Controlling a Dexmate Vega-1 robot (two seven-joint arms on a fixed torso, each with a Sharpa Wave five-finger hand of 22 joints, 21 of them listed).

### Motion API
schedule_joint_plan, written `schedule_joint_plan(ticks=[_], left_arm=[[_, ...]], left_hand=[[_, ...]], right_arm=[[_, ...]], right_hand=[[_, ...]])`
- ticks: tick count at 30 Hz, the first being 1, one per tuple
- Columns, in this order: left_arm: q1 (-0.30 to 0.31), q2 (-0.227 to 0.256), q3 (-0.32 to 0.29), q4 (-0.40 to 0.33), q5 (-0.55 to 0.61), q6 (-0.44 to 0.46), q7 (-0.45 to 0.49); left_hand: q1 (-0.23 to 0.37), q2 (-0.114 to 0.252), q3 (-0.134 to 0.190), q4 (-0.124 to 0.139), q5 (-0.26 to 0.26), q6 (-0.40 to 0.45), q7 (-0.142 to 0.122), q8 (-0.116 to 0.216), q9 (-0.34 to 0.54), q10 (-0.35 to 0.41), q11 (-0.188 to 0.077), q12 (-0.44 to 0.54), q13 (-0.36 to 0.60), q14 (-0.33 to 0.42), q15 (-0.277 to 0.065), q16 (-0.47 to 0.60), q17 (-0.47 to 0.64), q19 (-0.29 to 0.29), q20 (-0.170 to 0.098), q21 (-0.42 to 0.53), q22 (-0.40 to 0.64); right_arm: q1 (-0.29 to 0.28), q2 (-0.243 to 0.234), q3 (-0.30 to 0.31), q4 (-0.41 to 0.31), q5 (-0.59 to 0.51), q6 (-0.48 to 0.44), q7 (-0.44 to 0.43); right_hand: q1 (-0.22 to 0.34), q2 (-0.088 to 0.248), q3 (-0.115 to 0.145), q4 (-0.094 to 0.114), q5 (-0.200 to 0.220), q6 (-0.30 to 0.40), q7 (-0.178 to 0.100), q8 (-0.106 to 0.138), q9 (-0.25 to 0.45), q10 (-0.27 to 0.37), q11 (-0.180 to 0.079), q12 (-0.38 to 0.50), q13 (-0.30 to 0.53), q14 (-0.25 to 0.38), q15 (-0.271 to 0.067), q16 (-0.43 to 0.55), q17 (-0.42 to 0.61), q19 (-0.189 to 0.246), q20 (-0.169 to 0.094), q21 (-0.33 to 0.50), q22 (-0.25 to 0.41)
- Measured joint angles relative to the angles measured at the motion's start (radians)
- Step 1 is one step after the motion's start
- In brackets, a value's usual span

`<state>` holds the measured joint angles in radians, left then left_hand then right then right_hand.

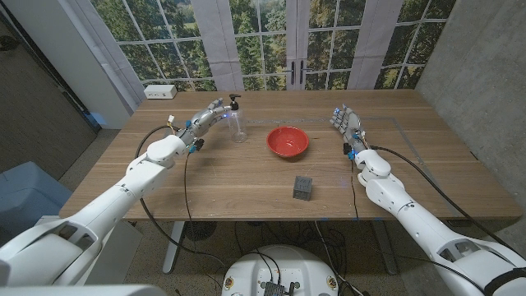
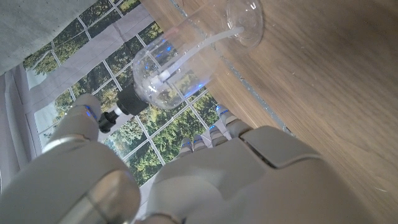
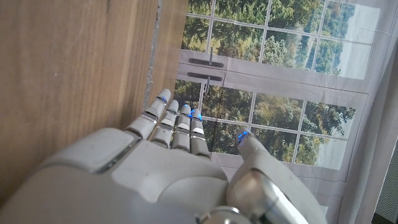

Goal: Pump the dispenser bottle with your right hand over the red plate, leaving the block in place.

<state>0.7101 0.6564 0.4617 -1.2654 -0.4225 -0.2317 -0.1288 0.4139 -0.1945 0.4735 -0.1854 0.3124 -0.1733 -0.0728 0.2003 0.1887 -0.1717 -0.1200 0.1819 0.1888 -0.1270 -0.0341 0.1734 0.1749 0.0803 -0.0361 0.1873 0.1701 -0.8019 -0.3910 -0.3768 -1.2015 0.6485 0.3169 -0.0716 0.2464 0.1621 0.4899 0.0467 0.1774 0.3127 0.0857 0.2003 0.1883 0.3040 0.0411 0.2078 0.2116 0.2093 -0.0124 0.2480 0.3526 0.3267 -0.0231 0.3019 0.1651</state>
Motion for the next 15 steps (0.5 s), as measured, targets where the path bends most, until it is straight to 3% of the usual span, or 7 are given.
schedule_joint_plan(ticks=[15], left_arm=[[-0.005, 0.043, 0.029, -0.073, 0.075, 0.060, 0.035]], left_hand=[[0.057, 0.006, -0.031, 0.003, 0.017, 0.000, 0.000, 0.019, 0.000, 0.004, -0.003, 0.015, 0.000, 0.000, 0.000, 0.005, -0.001, -0.010, 0.000, 0.000, 0.000]], right_arm=[[-0.019, -0.005, 0.004, -0.022, -0.003, 0.015, -0.010]], right_hand=[[-0.011, -0.011, -0.004, -0.004, 0.000, 0.009, -0.002, 0.000, 0.000, 0.000, 0.000, 0.000, 0.000, 0.000, 0.000, 0.000, 0.000, 0.007, 0.007, -0.008, 0.000]])
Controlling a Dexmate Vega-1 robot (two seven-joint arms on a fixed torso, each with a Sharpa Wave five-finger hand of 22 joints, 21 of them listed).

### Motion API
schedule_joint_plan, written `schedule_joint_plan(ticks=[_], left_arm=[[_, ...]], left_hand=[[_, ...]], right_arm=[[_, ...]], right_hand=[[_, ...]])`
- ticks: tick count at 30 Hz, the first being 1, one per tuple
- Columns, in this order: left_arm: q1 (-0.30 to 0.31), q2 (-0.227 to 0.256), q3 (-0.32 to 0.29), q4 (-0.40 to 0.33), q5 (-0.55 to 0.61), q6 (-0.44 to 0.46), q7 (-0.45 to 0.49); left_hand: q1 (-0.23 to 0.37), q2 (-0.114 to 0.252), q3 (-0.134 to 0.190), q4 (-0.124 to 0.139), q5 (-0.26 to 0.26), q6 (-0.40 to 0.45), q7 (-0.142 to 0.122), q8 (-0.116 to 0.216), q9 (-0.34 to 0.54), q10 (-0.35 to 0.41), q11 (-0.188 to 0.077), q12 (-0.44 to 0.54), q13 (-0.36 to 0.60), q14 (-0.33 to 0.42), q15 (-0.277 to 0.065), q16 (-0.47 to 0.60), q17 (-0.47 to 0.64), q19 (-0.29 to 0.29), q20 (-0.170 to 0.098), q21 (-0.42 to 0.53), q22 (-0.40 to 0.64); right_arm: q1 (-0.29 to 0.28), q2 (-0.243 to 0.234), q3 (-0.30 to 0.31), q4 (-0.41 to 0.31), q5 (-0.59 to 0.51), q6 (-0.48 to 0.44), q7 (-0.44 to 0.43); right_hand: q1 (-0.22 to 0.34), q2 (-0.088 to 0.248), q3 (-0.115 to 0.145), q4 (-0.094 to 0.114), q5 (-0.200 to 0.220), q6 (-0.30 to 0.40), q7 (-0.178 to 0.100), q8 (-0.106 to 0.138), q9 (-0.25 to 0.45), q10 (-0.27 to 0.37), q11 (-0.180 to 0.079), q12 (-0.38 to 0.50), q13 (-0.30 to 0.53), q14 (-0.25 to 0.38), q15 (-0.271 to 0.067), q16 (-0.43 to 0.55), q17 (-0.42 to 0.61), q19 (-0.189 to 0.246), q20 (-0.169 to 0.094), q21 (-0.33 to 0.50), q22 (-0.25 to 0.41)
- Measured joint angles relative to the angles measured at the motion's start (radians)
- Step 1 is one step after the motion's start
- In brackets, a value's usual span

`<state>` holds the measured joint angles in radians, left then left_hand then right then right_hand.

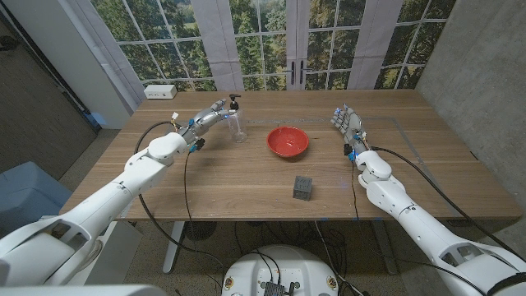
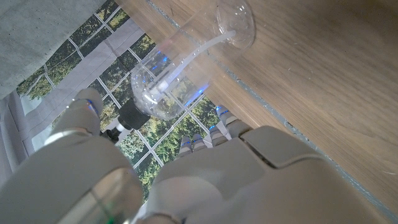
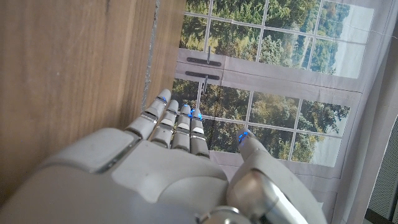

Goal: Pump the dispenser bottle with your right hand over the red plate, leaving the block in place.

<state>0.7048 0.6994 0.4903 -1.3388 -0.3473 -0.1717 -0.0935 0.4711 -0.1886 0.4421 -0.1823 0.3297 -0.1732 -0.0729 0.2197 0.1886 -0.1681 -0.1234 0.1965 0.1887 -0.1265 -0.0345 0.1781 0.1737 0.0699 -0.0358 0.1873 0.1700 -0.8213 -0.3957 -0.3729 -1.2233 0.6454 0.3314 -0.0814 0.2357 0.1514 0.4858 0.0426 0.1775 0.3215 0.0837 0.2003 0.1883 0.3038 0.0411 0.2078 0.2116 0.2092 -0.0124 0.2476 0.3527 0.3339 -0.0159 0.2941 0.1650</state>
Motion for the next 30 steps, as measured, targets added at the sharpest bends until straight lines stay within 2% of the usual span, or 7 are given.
schedule_joint_plan(ticks=[15, 30], left_arm=[[-0.010, 0.012, 0.024, -0.029, 0.037, 0.059, 0.009], [-0.027, 0.003, 0.048, -0.019, 0.048, 0.093, -0.007]], left_hand=[[0.040, 0.002, -0.023, 0.004, 0.011, 0.004, 0.003, 0.008, 0.000, -0.001, 0.001, 0.008, 0.000, 0.029, 0.001, 0.007, -0.002, 0.000, 0.000, 0.000, 0.000], [0.082, 0.010, -0.039, 0.004, 0.011, 0.005, 0.013, 0.017, 0.000, 0.018, 0.011, 0.017, 0.000, 0.052, -0.001, 0.007, -0.002, 0.000, 0.000, 0.000, 0.000]], right_arm=[[-0.013, -0.003, 0.003, -0.014, -0.002, 0.008, -0.006], [-0.027, -0.006, 0.009, -0.024, 0.002, 0.014, -0.010]], right_hand=[[0.000, 0.000, -0.007, -0.007, 0.000, 0.000, 0.000, 0.000, 0.000, 0.005, 0.005, 0.000, 0.000, 0.004, 0.004, 0.004, 0.000, 0.000, 0.000, -0.006, 0.000], [0.000, 0.000, -0.010, -0.010, 0.000, 0.000, 0.000, 0.000, 0.000, 0.005, 0.005, 0.000, 0.000, 0.004, 0.004, 0.004, 0.000, 0.004, -0.004, -0.010, 0.000]])
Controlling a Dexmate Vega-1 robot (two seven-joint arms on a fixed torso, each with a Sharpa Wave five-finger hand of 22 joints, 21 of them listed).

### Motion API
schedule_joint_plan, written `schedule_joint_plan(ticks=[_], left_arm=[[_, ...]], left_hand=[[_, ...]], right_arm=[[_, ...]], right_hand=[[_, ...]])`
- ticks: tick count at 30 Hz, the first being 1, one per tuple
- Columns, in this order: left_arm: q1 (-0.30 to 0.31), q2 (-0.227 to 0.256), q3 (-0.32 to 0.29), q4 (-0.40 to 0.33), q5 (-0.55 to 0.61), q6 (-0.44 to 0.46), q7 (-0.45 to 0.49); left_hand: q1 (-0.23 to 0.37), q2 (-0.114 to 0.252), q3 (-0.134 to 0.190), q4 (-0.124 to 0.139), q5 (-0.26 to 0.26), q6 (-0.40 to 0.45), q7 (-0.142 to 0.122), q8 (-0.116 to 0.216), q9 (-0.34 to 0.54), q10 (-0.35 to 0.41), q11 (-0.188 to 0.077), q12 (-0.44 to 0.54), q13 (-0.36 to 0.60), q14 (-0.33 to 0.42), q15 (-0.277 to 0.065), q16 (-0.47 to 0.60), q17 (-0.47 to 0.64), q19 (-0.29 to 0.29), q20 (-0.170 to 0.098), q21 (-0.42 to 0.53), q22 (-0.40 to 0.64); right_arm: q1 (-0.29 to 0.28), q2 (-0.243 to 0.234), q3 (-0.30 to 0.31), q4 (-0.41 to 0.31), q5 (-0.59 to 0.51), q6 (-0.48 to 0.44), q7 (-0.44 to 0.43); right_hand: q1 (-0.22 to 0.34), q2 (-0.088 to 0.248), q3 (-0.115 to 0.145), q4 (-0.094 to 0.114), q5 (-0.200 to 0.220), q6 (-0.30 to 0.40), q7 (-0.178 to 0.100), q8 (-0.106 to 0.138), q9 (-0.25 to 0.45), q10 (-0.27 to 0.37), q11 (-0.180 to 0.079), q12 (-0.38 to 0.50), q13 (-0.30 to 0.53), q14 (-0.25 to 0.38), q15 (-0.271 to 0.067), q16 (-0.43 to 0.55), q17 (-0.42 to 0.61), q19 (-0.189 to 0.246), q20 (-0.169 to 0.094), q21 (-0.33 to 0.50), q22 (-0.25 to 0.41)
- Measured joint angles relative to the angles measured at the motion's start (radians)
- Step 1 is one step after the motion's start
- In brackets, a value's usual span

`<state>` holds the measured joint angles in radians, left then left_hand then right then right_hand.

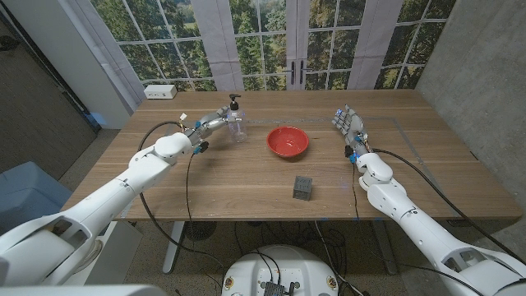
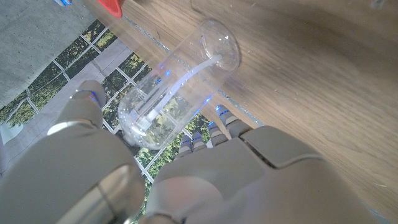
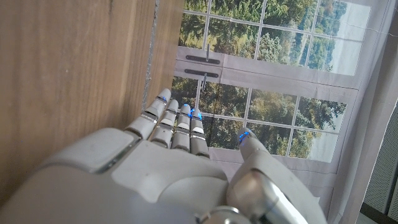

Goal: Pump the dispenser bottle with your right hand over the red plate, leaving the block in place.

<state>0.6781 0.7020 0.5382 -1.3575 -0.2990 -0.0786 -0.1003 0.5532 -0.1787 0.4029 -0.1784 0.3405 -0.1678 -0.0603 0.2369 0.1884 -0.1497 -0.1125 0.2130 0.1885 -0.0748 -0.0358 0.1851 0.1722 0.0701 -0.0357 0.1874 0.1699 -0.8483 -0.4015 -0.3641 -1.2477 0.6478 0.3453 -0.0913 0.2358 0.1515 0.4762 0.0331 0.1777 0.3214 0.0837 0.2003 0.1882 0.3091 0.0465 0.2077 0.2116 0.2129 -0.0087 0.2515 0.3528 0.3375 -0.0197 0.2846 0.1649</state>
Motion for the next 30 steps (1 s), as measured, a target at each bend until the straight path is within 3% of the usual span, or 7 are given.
schedule_joint_plan(ticks=[9, 12, 18, 19, 24, 26, 30], left_arm=[[-0.008, -0.005, 0.004, 0.011, -0.006, -0.002, -0.028], [-0.032, -0.027, 0.015, 0.057, -0.011, -0.010, -0.041], [-0.037, -0.031, 0.018, 0.065, -0.022, -0.026, -0.067], [-0.053, -0.045, 0.023, 0.099, -0.025, -0.029, -0.072], [-0.053, -0.045, 0.023, 0.099, -0.035, -0.041, -0.097], [-0.073, -0.061, 0.029, 0.137, -0.042, -0.047, -0.106], [-0.080, -0.070, 0.029, 0.158, -0.050, -0.052, -0.113]], left_hand=[[0.039, 0.013, -0.010, 0.002, -0.004, -0.005, 0.005, 0.004, 0.000, 0.035, 0.018, 0.007, 0.000, 0.025, 0.000, 0.005, 0.000, 0.022, 0.000, 0.006, 0.000], [0.052, 0.018, -0.012, 0.004, -0.009, -0.002, 0.009, 0.005, 0.000, 0.048, 0.020, 0.007, 0.000, 0.038, 0.002, 0.005, 0.000, 0.035, -0.002, 0.006, 0.000], [0.095, 0.043, -0.012, 0.004, -0.036, 0.026, 0.014, 0.022, 0.000, 0.076, 0.018, 0.013, 0.000, 0.073, 0.002, 0.009, 0.000, 0.063, 0.009, 0.012, 0.000], [0.101, 0.048, -0.011, 0.006, -0.041, 0.035, 0.016, 0.026, 0.000, 0.083, 0.016, 0.013, 0.000, 0.076, 0.004, 0.009, 0.000, 0.065, 0.011, 0.012, 0.000], [0.146, 0.075, 0.008, 0.004, -0.078, 0.067, 0.016, 0.035, 0.000, 0.121, 0.014, 0.020, 0.000, 0.113, 0.001, 0.009, 0.000, 0.079, 0.025, 0.012, 0.000], [0.172, 0.087, 0.016, 0.002, -0.098, 0.087, 0.017, 0.041, 0.000, 0.145, 0.013, 0.026, 0.000, 0.135, 0.000, 0.012, 0.000, 0.088, 0.034, 0.012, 0.000], [0.246, 0.127, 0.044, 0.001, -0.141, 0.169, 0.028, 0.065, 0.003, 0.221, 0.020, 0.043, 0.005, 0.214, -0.001, 0.019, 0.000, 0.140, 0.045, 0.016, 0.000]], right_arm=[[-0.006, -0.003, 0.004, -0.005, 0.001, 0.002, -0.001], [-0.007, -0.003, 0.005, -0.006, 0.002, 0.002, -0.006], [-0.009, -0.004, 0.007, -0.007, 0.002, 0.002, -0.007], [-0.009, -0.004, 0.008, -0.007, 0.003, 0.002, -0.011], [-0.010, -0.004, 0.010, -0.008, 0.003, 0.002, -0.011], [-0.010, -0.004, 0.011, -0.008, 0.004, 0.001, -0.017], [-0.010, -0.003, 0.011, -0.008, 0.005, -0.001, -0.021]], right_hand=[[0.000, 0.000, -0.004, -0.004, 0.000, 0.000, 0.000, 0.000, 0.000, 0.000, 0.000, 0.000, 0.000, 0.004, 0.004, 0.000, 0.000, 0.004, 0.004, -0.004, 0.005], [0.000, 0.000, -0.004, -0.004, 0.000, 0.000, 0.000, 0.000, 0.000, 0.000, 0.000, 0.000, 0.000, 0.004, 0.004, 0.000, 0.000, 0.007, 0.007, -0.007, 0.006], [0.000, 0.000, -0.004, -0.004, 0.000, 0.005, 0.005, 0.000, 0.000, 0.008, 0.000, 0.000, 0.000, 0.004, 0.004, 0.003, 0.000, 0.007, 0.007, -0.007, 0.006], [0.000, 0.000, -0.004, -0.004, 0.000, 0.005, 0.005, 0.000, 0.000, 0.009, -0.002, 0.000, 0.000, 0.004, 0.004, 0.004, 0.000, 0.009, 0.006, -0.007, 0.006], [-0.007, 0.007, -0.004, -0.004, 0.000, 0.005, 0.005, 0.000, 0.000, 0.009, -0.002, 0.000, 0.000, 0.004, 0.004, 0.004, 0.000, 0.011, 0.004, -0.011, 0.006], [-0.007, 0.007, -0.004, -0.004, 0.000, 0.005, 0.005, 0.000, 0.000, 0.009, -0.002, 0.000, 0.000, 0.004, 0.004, 0.004, 0.000, 0.011, 0.004, -0.011, 0.006], [-0.007, 0.007, -0.010, 0.001, 0.000, 0.005, 0.005, 0.000, 0.000, 0.011, 0.000, 0.000, 0.000, 0.004, 0.004, 0.004, 0.000, 0.011, 0.004, -0.011, 0.006]])
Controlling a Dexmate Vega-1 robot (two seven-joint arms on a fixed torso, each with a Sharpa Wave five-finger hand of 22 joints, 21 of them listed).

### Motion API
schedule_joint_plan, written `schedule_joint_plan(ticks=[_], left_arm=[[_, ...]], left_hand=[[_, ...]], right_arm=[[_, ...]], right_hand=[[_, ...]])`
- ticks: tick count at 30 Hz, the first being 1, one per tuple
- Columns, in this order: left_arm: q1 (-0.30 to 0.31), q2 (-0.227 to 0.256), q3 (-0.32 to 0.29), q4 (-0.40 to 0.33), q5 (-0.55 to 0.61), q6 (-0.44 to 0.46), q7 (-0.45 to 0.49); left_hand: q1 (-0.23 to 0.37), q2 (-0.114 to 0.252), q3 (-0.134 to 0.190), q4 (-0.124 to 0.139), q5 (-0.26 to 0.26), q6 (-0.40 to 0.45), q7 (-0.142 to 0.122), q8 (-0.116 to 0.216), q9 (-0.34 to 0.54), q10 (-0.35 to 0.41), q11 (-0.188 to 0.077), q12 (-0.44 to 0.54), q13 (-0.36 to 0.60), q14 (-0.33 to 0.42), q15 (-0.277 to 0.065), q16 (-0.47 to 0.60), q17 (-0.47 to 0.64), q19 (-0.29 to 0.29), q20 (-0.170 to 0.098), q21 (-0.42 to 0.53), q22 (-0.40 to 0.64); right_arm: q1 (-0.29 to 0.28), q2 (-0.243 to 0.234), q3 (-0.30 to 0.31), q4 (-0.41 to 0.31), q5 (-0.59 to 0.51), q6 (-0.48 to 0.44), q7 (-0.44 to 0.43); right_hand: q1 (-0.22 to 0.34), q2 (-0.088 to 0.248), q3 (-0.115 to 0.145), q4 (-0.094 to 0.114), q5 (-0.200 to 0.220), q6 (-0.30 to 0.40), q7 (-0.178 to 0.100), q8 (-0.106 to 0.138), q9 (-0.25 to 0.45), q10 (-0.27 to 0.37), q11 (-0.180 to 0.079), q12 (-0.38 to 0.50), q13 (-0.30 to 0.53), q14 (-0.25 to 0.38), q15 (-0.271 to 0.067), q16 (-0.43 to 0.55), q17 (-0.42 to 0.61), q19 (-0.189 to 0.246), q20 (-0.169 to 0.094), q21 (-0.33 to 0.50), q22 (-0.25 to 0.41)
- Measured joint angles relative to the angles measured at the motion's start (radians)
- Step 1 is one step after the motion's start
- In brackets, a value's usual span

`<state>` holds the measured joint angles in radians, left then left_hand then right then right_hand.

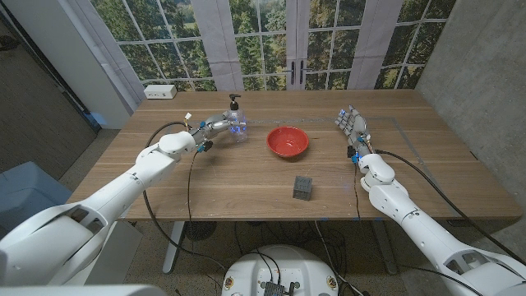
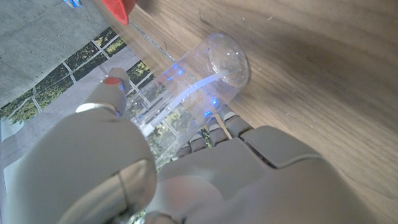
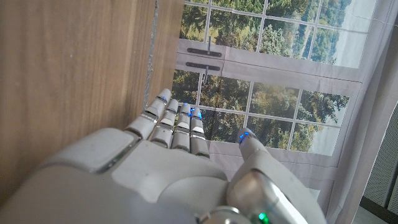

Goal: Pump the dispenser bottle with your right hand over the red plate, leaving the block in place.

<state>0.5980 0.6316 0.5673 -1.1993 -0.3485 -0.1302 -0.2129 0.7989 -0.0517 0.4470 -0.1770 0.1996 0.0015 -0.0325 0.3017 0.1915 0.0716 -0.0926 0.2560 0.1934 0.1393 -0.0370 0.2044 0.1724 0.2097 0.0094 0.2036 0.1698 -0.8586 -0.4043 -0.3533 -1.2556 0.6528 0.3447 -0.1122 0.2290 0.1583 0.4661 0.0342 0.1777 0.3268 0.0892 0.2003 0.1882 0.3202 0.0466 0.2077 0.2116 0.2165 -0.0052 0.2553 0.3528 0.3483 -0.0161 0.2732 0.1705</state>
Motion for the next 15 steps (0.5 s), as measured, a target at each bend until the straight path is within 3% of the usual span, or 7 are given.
schedule_joint_plan(ticks=[6, 8, 13, 15], left_arm=[[0.000, -0.007, -0.006, 0.009, -0.025, -0.008, 0.004], [0.003, -0.012, -0.014, 0.012, -0.029, -0.008, 0.010], [0.012, -0.016, -0.024, 0.010, -0.040, -0.008, 0.035], [0.019, -0.019, -0.030, 0.006, -0.043, -0.005, 0.049]], left_hand=[[0.092, 0.062, 0.021, 0.000, -0.011, 0.191, 0.039, 0.046, 0.009, 0.179, 0.027, 0.038, 0.000, 0.177, -0.003, 0.014, 0.000, 0.124, 0.036, 0.021, 0.002], [0.120, 0.065, 0.024, 0.000, -0.014, 0.257, 0.046, 0.063, 0.011, 0.244, 0.027, 0.051, 0.000, 0.232, -0.002, 0.022, 0.000, 0.160, 0.038, 0.028, 0.003], [0.123, 0.068, 0.038, -0.011, -0.015, 0.392, 0.052, 0.110, 0.020, 0.407, 0.031, 0.083, 0.004, 0.362, -0.006, 0.044, 0.002, 0.233, 0.029, 0.042, 0.013], [0.123, 0.068, 0.051, -0.024, -0.017, 0.428, 0.061, 0.141, 0.024, 0.460, 0.051, 0.105, 0.005, 0.412, 0.000, 0.050, 0.002, 0.259, 0.022, 0.051, 0.013]], right_arm=[[0.000, 0.003, 0.000, 0.002, 0.000, -0.001, -0.003], [0.001, 0.004, 0.000, 0.003, 0.000, -0.002, -0.004], [0.005, 0.006, 0.000, 0.006, 0.000, -0.003, -0.006], [0.006, 0.007, -0.002, 0.007, -0.001, -0.004, -0.006]], right_hand=[[0.000, 0.000, -0.004, -0.004, 0.000, 0.000, 0.000, 0.000, 0.000, 0.002, 0.002, 0.000, 0.000, 0.000, 0.000, 0.000, 0.000, 0.000, 0.000, 0.000, 0.000], [0.000, 0.000, -0.004, -0.004, 0.000, 0.000, 0.000, 0.000, 0.000, 0.002, 0.002, 0.000, 0.000, 0.000, 0.000, 0.000, 0.000, 0.000, 0.000, 0.000, 0.000], [0.000, 0.000, -0.004, -0.004, 0.000, 0.004, -0.004, 0.000, 0.000, 0.001, 0.002, 0.000, 0.000, 0.000, 0.000, 0.000, 0.002, 0.004, 0.004, -0.007, 0.000], [0.000, 0.000, -0.004, -0.004, 0.000, 0.004, -0.004, 0.000, 0.000, 0.001, 0.002, 0.000, 0.000, 0.000, 0.000, 0.000, 0.002, 0.004, 0.004, -0.007, 0.000]])
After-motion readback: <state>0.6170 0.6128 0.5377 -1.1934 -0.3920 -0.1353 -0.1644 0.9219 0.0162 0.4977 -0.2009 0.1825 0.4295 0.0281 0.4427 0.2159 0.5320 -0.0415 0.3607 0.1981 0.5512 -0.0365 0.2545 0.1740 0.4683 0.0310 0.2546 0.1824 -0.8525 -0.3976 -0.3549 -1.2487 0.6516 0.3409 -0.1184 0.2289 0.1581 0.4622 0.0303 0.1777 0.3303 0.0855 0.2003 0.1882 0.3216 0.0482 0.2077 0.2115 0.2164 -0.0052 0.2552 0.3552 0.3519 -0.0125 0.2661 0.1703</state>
